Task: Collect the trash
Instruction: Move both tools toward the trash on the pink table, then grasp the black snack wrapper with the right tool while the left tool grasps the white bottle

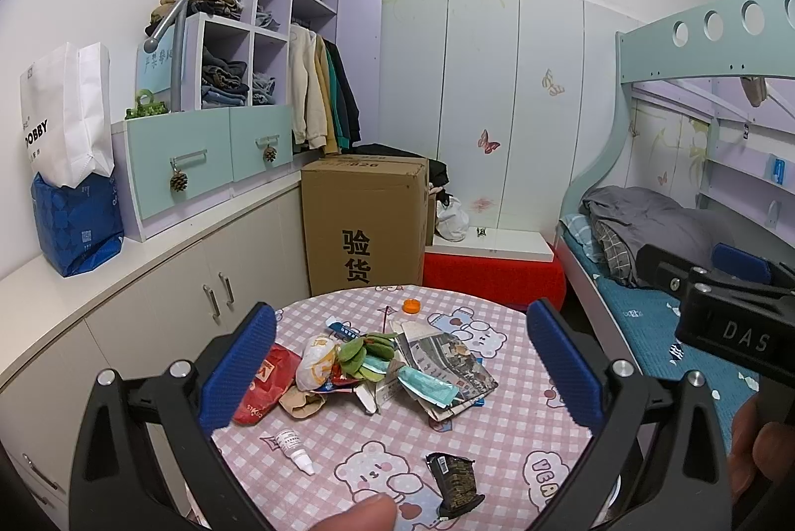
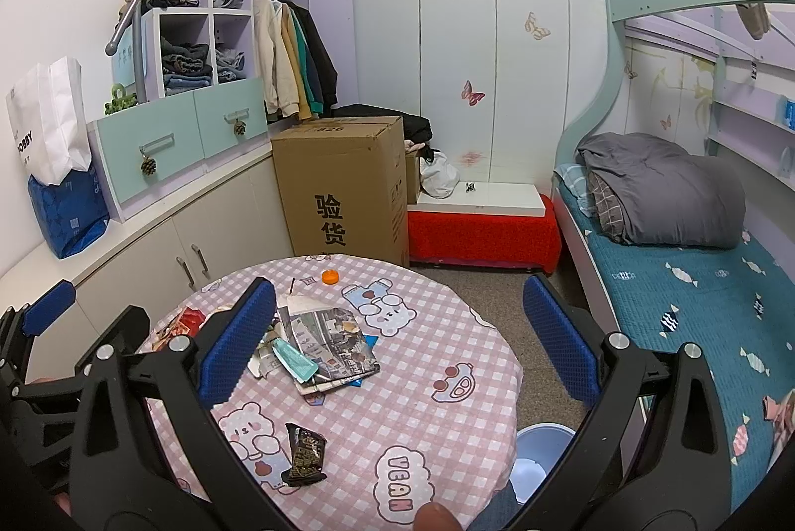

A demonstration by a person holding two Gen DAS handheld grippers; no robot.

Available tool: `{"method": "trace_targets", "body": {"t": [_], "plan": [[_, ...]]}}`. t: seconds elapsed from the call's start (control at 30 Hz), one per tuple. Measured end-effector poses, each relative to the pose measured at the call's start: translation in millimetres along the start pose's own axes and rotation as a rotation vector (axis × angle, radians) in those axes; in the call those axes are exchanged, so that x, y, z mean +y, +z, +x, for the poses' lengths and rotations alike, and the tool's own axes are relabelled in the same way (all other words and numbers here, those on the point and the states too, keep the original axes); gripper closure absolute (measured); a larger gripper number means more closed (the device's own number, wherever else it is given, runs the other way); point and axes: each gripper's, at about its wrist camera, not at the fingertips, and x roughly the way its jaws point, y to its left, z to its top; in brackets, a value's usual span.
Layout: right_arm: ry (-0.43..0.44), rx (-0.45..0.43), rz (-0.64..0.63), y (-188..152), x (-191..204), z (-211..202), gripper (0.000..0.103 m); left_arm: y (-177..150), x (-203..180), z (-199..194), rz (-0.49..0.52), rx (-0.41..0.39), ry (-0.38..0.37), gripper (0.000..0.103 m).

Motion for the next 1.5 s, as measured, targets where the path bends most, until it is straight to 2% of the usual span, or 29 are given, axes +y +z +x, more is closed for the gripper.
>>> {"method": "trace_targets", "body": {"t": [0.7,0.93,1.13,1.37,1.5], "plan": [[0.000,0.022,-0.014,-4.6,8.5,11.6,0.006,-9.8,13.0,13.1,-0.012,0.028,0.009,0.004],[0.004,0.063,-0.027,-11.1,12.7,24.1,0.006,-19.2,24.1,24.1,-0.028,0.059,0.021,0.004],[0.044,0.184,-0.059,-37.7,21.9,59.3,0.006,-38.7,41.6,37.8,-0.044,0.120,0.051,0.004],[0.131,0.391,-0.128,-96.4,46.8,111.1,0.006,-64.8,68.0,55.9,-0.068,0.204,0.100,0.004],[0.159,0.471,-0.160,-126.6,61.8,128.8,0.006,-77.9,80.7,63.0,-0.074,0.242,0.115,0.004]]}}
